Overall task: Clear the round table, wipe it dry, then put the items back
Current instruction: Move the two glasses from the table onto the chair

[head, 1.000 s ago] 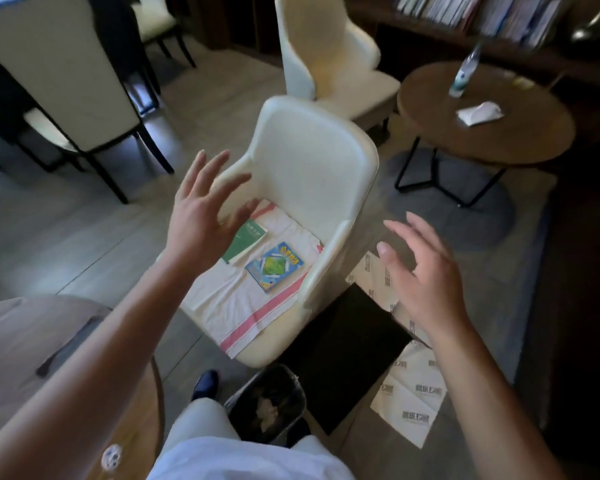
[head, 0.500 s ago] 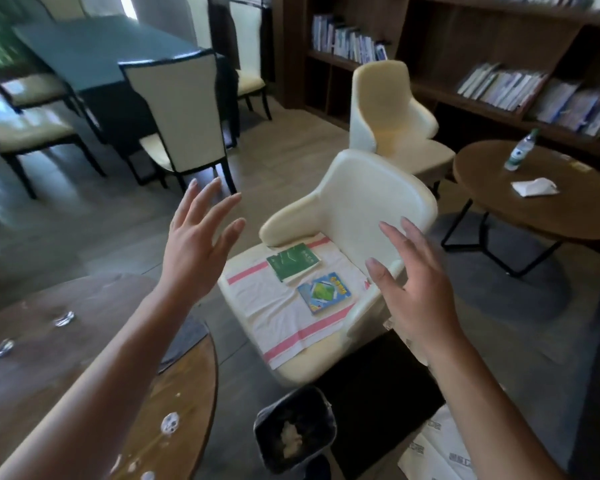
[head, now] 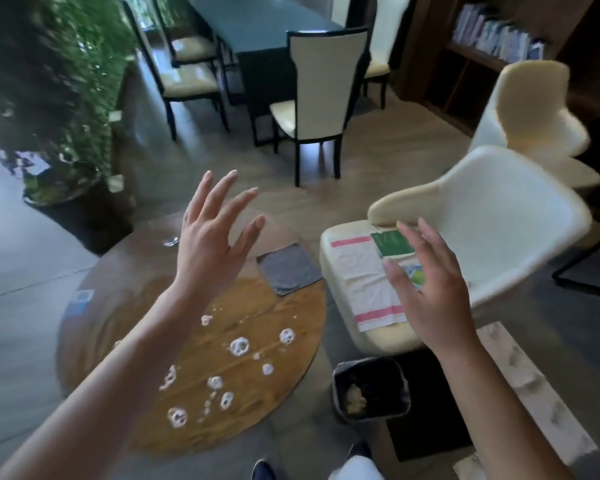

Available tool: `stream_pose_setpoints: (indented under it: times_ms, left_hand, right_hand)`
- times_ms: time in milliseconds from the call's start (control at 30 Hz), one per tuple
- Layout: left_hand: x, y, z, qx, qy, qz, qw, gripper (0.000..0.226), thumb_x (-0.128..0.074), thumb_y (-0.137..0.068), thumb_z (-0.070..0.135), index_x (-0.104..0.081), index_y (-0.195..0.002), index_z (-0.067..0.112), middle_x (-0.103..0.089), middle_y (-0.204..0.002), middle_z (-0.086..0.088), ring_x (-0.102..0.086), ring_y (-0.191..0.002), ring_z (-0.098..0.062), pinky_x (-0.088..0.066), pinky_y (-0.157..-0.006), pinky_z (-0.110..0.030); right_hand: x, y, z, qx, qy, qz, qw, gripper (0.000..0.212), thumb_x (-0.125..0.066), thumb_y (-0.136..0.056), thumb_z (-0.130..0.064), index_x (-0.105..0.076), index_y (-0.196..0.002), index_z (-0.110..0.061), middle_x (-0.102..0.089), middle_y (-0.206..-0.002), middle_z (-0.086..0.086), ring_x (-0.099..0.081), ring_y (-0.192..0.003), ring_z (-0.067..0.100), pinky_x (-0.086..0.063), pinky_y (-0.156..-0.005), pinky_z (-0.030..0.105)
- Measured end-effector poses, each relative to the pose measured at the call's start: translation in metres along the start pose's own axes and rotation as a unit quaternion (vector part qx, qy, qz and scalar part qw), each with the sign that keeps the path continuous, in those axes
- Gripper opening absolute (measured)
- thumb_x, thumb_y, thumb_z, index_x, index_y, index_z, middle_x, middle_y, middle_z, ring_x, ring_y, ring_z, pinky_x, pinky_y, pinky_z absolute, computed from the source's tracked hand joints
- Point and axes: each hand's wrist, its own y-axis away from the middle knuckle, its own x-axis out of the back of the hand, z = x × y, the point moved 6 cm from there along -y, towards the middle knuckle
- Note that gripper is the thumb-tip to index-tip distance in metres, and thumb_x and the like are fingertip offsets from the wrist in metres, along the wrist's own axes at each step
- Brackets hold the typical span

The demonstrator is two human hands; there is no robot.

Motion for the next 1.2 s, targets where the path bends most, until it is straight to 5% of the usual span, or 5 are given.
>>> stream_pose_setpoints:
  times_ms: [333, 500, 900, 1200]
  left_hand:
    - [0.084, 0.091, -0.09, 0.135, -0.121, 0.041, 0.983, 0.058, -0.048, -0.098, 0.059, -0.057, -0.145, 0.025, -0.039, -0.162, -0.003, -0.02, -0.156, -0.031, -0.028, -0.122, -0.054]
    - [0.097, 0.125, -0.105, 0.198, -0.147, 0.023, 0.969, 0.062, -0.044, -0.096, 0.062, -0.053, -0.148, 0.028, -0.034, -0.165, 0.0, -0.016, -0.158, -0.025, -0.024, -0.124, -0.051]
    - [0.077, 0.134, -0.189, 0.263, -0.147, -0.021, 0.953, 0.058, -0.054, -0.1, 0.053, -0.047, -0.151, 0.028, -0.029, -0.168, 0.001, -0.012, -0.158, -0.024, -0.021, -0.125, -0.053]
    - [0.024, 0.106, -0.342, 0.296, -0.1, -0.087, 0.946, 0.061, -0.052, -0.101, 0.055, -0.041, -0.155, 0.029, -0.024, -0.169, 0.001, -0.008, -0.159, -0.024, -0.019, -0.126, -0.054]
  right_hand:
    - [-0.053, 0.012, -0.044, 0.059, -0.023, -0.089, 0.994, 0.062, -0.048, -0.092, -0.06, -0.052, -0.149, -0.034, -0.038, -0.163, -0.002, -0.036, -0.149, 0.02, -0.033, -0.115, 0.034]
    - [-0.074, 0.012, -0.048, 0.068, -0.044, -0.127, 0.989, 0.058, -0.056, -0.098, -0.056, -0.051, -0.15, -0.032, -0.037, -0.164, -0.001, -0.035, -0.15, 0.019, -0.026, -0.114, 0.029]
    - [-0.147, -0.007, -0.056, 0.041, -0.026, -0.186, 0.981, 0.056, -0.06, -0.099, -0.049, -0.046, -0.152, -0.036, -0.035, -0.165, 0.0, -0.032, -0.152, 0.022, -0.027, -0.114, 0.034]
    - [-0.271, -0.051, -0.081, -0.043, 0.035, -0.246, 0.968, 0.059, -0.063, -0.098, -0.046, -0.046, -0.153, -0.036, -0.031, -0.167, -0.004, -0.028, -0.153, 0.021, -0.027, -0.115, 0.034]
